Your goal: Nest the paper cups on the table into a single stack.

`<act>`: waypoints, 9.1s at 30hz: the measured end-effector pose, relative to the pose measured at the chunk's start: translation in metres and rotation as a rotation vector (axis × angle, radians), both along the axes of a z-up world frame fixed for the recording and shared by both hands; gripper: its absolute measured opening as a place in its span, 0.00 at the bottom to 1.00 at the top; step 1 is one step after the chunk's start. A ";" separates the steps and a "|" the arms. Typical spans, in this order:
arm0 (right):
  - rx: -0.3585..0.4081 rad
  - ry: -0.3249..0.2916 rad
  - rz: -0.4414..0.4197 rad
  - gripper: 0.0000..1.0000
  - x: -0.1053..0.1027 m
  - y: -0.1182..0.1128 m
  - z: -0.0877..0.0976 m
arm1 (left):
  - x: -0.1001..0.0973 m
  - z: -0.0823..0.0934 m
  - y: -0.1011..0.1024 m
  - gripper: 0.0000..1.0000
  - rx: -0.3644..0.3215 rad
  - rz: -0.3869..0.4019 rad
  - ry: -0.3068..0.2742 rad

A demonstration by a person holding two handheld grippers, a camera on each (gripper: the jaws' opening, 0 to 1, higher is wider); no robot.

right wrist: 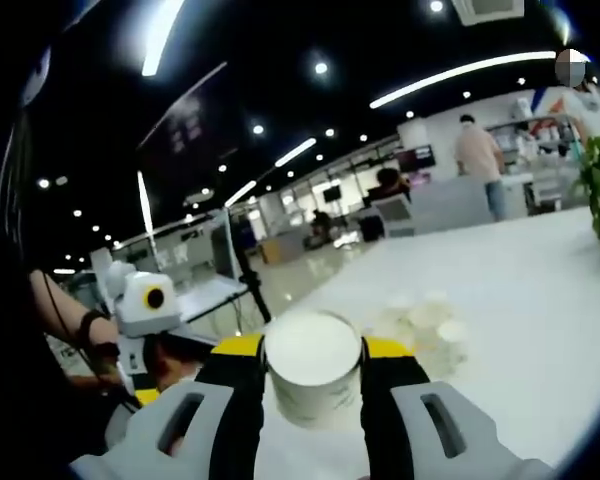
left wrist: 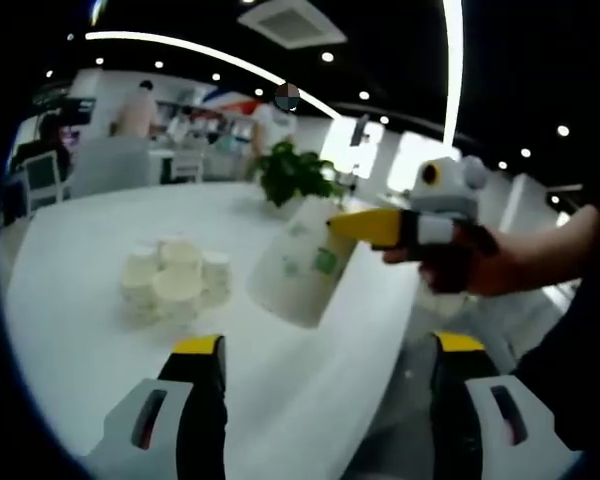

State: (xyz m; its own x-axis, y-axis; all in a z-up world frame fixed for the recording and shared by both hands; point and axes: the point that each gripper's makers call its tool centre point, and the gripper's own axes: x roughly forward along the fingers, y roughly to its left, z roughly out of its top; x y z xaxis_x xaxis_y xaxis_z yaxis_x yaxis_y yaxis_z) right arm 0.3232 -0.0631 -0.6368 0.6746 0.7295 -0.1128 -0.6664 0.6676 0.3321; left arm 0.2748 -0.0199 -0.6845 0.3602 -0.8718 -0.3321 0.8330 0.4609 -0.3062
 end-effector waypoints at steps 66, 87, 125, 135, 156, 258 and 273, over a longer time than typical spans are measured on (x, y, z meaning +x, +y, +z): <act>0.275 0.161 0.096 0.33 -0.032 -0.007 -0.009 | -0.014 0.048 -0.008 0.66 -0.140 -0.106 -0.094; 0.305 0.170 0.166 0.33 -0.045 0.003 -0.003 | -0.007 0.070 0.004 0.41 -0.225 -0.088 -0.094; 0.277 0.165 0.244 0.34 -0.062 0.020 -0.005 | -0.009 0.076 0.019 0.06 -0.236 -0.098 -0.060; 0.275 0.170 0.253 0.35 -0.063 0.020 -0.007 | -0.010 0.077 0.018 0.05 -0.224 -0.120 -0.054; 0.250 0.158 0.237 0.36 -0.059 0.013 -0.014 | -0.022 0.078 0.003 0.00 -0.140 -0.243 -0.117; -0.117 -0.093 -0.104 1.00 0.002 -0.063 -0.041 | -0.015 0.008 0.002 0.00 0.342 -0.469 -0.210; -0.094 -0.086 -0.114 1.00 0.008 -0.077 -0.041 | -0.033 -0.032 -0.007 0.00 0.551 -0.687 -0.309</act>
State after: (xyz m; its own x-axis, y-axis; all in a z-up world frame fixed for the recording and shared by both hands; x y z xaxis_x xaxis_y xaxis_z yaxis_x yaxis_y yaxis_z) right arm 0.3310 -0.1400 -0.6779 0.7625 0.6367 -0.1150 -0.6080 0.7659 0.2093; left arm 0.2423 -0.0268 -0.7169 -0.0345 -0.6741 -0.7378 0.9848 -0.1485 0.0896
